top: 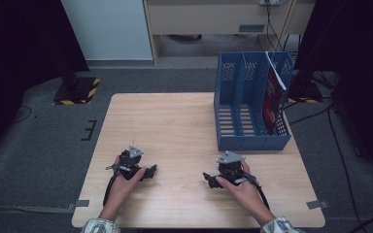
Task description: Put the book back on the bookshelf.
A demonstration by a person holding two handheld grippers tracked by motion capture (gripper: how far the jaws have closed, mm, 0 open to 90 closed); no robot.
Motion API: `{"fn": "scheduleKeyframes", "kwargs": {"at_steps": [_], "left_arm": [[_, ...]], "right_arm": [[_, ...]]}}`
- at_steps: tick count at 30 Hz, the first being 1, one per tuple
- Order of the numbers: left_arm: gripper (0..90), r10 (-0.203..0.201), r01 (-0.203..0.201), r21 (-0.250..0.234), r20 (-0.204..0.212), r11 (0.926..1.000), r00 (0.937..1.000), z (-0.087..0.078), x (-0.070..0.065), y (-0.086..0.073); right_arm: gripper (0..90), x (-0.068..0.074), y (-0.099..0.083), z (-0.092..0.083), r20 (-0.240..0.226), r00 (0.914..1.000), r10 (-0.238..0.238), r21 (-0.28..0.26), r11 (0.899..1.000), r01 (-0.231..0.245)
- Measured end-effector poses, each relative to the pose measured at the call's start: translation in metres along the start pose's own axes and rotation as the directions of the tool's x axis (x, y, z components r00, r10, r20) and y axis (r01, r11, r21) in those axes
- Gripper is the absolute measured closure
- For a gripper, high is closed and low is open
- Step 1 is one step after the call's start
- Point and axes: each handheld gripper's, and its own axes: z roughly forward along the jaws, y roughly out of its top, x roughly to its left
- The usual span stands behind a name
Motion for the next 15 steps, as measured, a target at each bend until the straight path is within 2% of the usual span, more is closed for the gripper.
{"fn": "scheduleKeyframes", "kwargs": {"at_steps": [5, 6, 9, 11, 12, 15], "left_arm": [[0.0, 0.002, -0.002, 0.0, 0.002, 1.0, 1.0, 0.0, 0.0, 0.0], [0.0, 0.002, -0.002, 0.0, 0.003, 1.0, 1.0, 0.0, 0.0, 0.0], [0.0, 0.003, -0.003, 0.0, 0.003, 1.0, 1.0, 0.0, 0.0, 0.0], [0.0, 0.003, -0.003, 0.0, 0.003, 1.0, 1.0, 0.0, 0.0, 0.0], [0.0, 0.003, -0.003, 0.0, 0.003, 1.0, 1.0, 0.0, 0.0, 0.0], [0.0, 0.003, -0.003, 0.001, 0.003, 1.0, 1.0, 0.0, 0.0, 0.0]], "right_arm": [[6.0, 0.004, 0.0, 0.013, 0.02, 0.9996, 0.021, 0.02, 1.0, -0.022], [6.1, 0.005, -0.001, 0.019, 0.039, 0.9985, 0.038, 0.032, 0.999, -0.039], [5.8, 0.004, 0.001, 0.023, 0.068, 0.9964, 0.051, 0.075, 0.996, -0.056], [5.6, 0.004, 0.001, 0.023, 0.073, 0.9957, 0.057, 0.078, 0.995, -0.063], [4.7, 0.003, 0.001, 0.024, 0.09, 0.9941, 0.061, 0.084, 0.994, -0.069], [3.3, 0.003, 0.001, 0.024, 0.092, 0.9936, 0.066, 0.087, 0.993, -0.074]]}}
